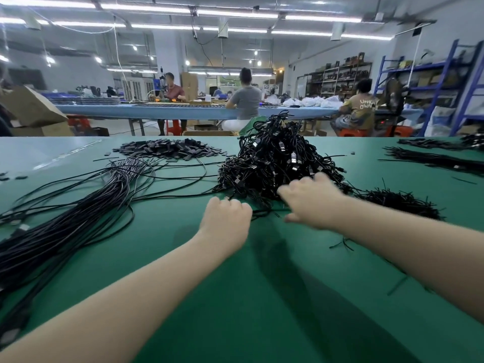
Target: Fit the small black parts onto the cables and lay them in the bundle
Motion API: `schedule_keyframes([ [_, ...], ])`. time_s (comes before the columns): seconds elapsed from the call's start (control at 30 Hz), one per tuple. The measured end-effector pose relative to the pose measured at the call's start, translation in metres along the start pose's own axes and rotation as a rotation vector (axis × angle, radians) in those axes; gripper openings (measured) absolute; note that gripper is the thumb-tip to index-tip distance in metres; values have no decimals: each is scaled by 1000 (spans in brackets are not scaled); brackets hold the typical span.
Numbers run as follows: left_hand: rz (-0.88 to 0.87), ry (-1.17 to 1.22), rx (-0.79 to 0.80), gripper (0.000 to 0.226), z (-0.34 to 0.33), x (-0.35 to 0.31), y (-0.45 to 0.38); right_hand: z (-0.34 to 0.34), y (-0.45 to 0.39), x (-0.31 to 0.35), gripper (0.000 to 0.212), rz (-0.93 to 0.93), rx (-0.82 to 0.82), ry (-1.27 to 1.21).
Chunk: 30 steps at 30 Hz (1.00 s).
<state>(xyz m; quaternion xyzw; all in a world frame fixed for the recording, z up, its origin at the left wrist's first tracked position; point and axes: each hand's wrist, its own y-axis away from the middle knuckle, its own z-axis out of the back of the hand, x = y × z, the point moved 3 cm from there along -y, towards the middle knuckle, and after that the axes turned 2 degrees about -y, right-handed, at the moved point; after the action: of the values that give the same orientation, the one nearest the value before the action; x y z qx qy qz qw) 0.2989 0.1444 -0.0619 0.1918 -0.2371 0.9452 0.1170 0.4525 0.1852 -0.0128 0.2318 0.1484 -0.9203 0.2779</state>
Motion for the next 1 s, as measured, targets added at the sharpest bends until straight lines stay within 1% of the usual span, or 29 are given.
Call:
schedule_keyframes([
  [0.03,84,101,15,10,-7,4,0,4,1,-21,62,-94,36,0],
  [0.07,155,198,-5,8,-14,7,3,6,5,-41,65,-171,69,4],
  [0.13,247,417,-31,17,-27,12,9,2,15,-74,61,-259,161,13],
  [0.17,277,550,-20,21,-32,15,10,-2,21,-83,59,-274,189,-46],
  [0.2,296,668,-2,23,-36,17,11,-6,26,-85,56,-271,183,-167],
  [0.3,275,881,-37,25,-35,18,8,-10,33,-64,43,-181,25,-710],
  [0.37,260,966,-51,25,-33,18,8,-9,30,-30,42,-128,7,-1076],
  [0.43,257,1028,-28,23,-32,16,9,-13,20,8,42,-102,4,-1358],
  [0.47,250,1041,-3,21,-31,15,10,-15,13,25,34,-120,-34,-1489],
  [0.53,243,1039,40,16,-30,14,11,-18,-2,50,16,-230,-149,-1745],
  [0.6,249,1013,43,19,-28,16,12,-23,-14,64,16,-345,-261,-1924],
  [0.7,214,912,31,28,-25,15,12,-33,-26,74,19,-419,-338,-2025],
  [0.77,147,780,5,30,-24,14,10,-40,-28,74,19,-437,-338,-2091],
  [0.87,97,611,-101,25,-23,16,6,-43,-26,71,17,-399,-305,-2233],
  [0.9,103,604,-119,25,-24,16,6,-41,-25,68,16,-384,-273,-2210],
  [0.93,124,626,-121,26,-26,17,6,-38,-25,63,16,-376,-223,-2115],
  [0.97,165,668,-111,28,-28,19,7,-35,-25,54,22,-377,-160,-1955],
  [1.0,220,717,-93,30,-30,22,7,-30,-25,42,34,-386,-95,-1746],
])
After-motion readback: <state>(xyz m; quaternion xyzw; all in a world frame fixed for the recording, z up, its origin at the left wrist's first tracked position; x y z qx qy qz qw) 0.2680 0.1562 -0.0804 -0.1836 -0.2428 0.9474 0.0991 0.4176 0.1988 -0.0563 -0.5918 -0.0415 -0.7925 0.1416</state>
